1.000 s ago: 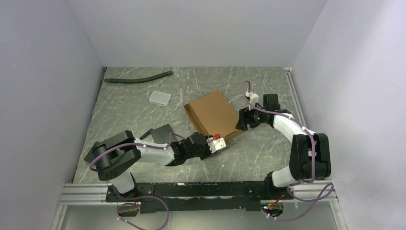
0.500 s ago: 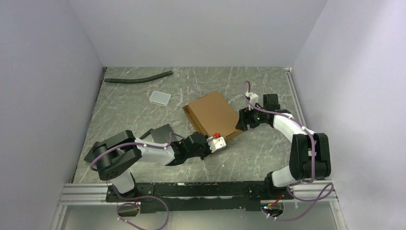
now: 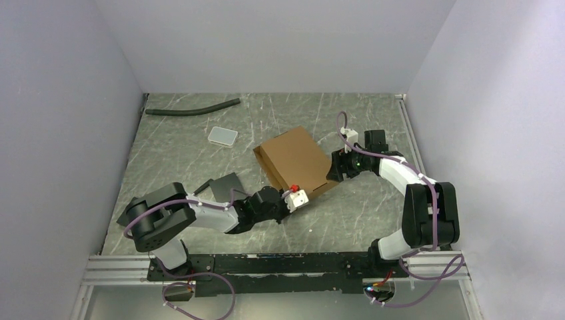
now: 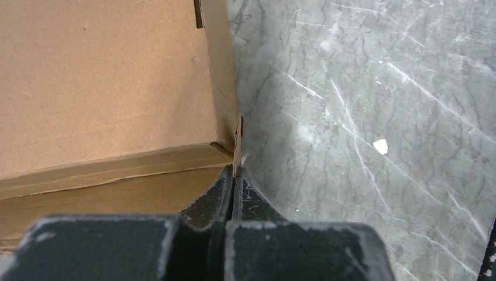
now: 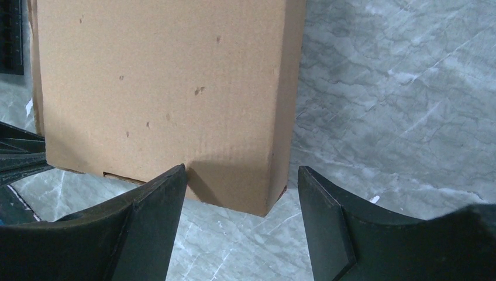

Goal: Fold the paper box

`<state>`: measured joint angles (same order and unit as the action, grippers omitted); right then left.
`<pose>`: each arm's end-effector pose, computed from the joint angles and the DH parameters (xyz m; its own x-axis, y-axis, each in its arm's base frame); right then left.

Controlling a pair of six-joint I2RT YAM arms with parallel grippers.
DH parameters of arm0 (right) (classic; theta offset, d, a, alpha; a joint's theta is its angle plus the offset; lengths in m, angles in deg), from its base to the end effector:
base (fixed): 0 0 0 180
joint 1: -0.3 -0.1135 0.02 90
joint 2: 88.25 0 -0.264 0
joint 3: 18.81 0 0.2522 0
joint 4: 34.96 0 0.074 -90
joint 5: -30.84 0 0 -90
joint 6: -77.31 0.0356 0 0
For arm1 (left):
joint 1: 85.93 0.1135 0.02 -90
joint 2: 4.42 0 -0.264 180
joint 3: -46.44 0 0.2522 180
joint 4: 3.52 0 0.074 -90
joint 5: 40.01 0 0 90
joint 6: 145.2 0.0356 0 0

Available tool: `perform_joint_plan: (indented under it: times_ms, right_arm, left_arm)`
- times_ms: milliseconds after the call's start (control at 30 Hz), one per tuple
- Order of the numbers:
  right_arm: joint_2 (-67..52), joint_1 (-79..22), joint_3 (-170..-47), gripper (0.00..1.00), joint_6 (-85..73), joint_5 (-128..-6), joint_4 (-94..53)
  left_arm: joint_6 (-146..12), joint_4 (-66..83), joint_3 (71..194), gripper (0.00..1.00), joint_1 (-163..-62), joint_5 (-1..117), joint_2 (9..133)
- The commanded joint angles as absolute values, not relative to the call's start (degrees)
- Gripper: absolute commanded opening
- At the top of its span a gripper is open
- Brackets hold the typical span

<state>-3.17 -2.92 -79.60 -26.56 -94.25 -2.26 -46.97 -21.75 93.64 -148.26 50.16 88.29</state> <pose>0.2818 0.0364 0.1863 -0.7269 -0.2374 -0.6445 -0.5489 0.7648 0.3374 0.1423 -0.2716 0.1471 -0.0837 0.4679 -0.8798 0.9082 0.3992 0.1259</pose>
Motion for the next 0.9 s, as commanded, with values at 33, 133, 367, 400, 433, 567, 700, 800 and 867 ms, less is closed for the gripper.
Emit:
perform_joint_plan:
  times_ms: [33, 133, 367, 400, 433, 567, 700, 800, 867]
  right_arm:
    - [-1.49, -3.06, -80.91, 0.72, -27.11, -90.08, -2.92]
    - [-0.95, -3.04, -81.15, 0.71, -27.11, -89.68, -2.68]
    - [-0.51, -3.04, -81.39, 0.7, -27.13, -89.61, -2.52]
    - [-0.53, -3.04, -81.36, 0.7, -27.12, -89.77, -2.48]
    - [-0.52, -3.04, -81.35, 0.7, -27.11, -89.89, -2.48]
    - [-0.52, -3.09, -81.44, 0.7, -27.11, -90.27, -2.48]
    - [-0.53, -3.14, -81.43, 0.7, -27.11, -90.47, -2.39]
    - [-0.55, -3.13, -81.44, 0.7, -27.11, -90.53, -2.39]
    - [-0.63, -3.14, -81.44, 0.7, -27.11, -90.72, -2.32]
  left_arm:
    - [-49.49, -23.36, 90.99, 0.0, -148.25, 50.15, 86.51]
    - [-49.73, -24.81, 90.0, 0.0, -148.16, 50.19, 86.41]
    - [-50.81, -27.96, 88.16, 0.0, -148.09, 50.17, 86.97]
    - [-51.05, -28.57, 88.0, 0.03, -148.08, 50.17, 87.11]
    - [-51.19, -28.88, 88.03, 0.1, -148.07, 50.17, 87.28]
    - [-50.8, -28.02, 90.06, 0.19, -148.12, 50.48, 87.75]
    - [-49.68, -26.44, 92.88, 0.24, -148.07, 51.17, 88.37]
    - [-48.94, -25.34, 94.63, 0.26, -147.99, 51.58, 88.49]
    - [-48.59, -24.81, 95.4, 0.27, -147.91, 52.03, 88.53]
